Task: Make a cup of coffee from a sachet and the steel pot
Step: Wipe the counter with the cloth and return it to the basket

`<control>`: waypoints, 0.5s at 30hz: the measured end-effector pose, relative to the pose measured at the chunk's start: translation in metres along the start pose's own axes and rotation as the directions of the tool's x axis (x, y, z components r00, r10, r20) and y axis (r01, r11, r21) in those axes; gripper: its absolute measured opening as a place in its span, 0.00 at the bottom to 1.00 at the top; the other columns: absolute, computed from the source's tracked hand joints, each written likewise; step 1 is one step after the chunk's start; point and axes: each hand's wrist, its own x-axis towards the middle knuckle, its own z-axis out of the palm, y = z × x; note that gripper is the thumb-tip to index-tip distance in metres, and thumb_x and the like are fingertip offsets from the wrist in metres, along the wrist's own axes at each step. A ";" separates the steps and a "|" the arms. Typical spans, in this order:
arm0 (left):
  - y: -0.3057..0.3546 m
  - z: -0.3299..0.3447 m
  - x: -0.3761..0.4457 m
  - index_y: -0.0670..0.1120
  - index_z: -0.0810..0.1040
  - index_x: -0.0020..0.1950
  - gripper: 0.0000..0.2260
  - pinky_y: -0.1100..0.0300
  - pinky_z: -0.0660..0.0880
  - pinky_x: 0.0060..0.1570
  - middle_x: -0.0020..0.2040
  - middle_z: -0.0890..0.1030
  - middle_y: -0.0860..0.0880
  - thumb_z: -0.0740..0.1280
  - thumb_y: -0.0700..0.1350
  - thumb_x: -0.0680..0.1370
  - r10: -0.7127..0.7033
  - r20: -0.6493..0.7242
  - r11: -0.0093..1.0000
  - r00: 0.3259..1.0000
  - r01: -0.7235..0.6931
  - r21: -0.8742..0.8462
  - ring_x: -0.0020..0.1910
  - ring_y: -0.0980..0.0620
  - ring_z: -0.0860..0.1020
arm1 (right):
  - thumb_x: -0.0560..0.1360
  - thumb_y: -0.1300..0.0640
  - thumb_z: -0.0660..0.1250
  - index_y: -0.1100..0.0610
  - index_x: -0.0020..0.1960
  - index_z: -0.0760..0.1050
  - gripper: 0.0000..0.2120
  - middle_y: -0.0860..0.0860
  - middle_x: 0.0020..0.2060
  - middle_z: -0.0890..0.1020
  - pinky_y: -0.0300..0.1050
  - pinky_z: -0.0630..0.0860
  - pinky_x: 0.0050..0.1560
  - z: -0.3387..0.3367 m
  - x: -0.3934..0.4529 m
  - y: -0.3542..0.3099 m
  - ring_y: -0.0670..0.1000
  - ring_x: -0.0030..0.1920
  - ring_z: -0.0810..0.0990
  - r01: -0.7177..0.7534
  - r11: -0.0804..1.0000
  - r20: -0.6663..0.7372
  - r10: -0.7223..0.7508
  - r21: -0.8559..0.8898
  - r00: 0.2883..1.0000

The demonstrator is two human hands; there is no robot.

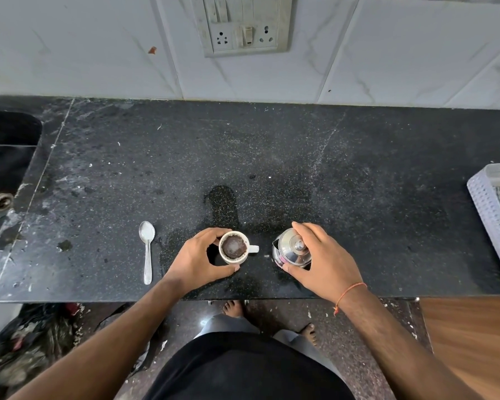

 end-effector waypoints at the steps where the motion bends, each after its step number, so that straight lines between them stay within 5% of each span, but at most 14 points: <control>1: -0.001 0.000 -0.001 0.54 0.80 0.71 0.35 0.65 0.75 0.66 0.65 0.82 0.62 0.87 0.56 0.67 -0.005 0.000 1.000 1.000 0.005 -0.004 0.65 0.63 0.80 | 0.73 0.33 0.74 0.42 0.83 0.59 0.44 0.36 0.76 0.65 0.48 0.81 0.61 0.000 0.000 0.000 0.47 0.70 0.75 -0.001 1.000 -0.003 0.001 -0.006 1.000; 15: 0.003 0.003 -0.012 0.51 0.73 0.80 0.45 0.51 0.70 0.78 0.77 0.75 0.58 0.84 0.65 0.68 0.030 -0.068 0.997 0.997 -0.025 0.069 0.78 0.57 0.71 | 0.70 0.33 0.76 0.47 0.85 0.57 0.51 0.42 0.80 0.64 0.46 0.76 0.70 0.002 -0.011 0.000 0.48 0.79 0.64 0.037 0.999 -0.063 -0.039 -0.030 0.997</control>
